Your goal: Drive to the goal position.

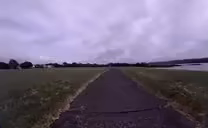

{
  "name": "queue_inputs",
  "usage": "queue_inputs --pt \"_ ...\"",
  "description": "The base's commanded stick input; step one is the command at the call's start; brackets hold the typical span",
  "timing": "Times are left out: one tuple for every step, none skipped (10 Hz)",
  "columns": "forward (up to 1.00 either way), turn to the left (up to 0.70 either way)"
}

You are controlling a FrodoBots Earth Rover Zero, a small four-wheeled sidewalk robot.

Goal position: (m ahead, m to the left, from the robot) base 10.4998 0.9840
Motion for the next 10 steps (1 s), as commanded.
queue_inputs --pt "0.00 0.00" --pt "0.00 0.00" --pt "0.00 0.00" --pt "0.00 0.00" --pt "0.00 0.00" --pt "0.00 0.00" --pt "0.70 0.00" --pt "0.70 0.00" --pt "0.70 0.00" --pt "0.70 0.00"
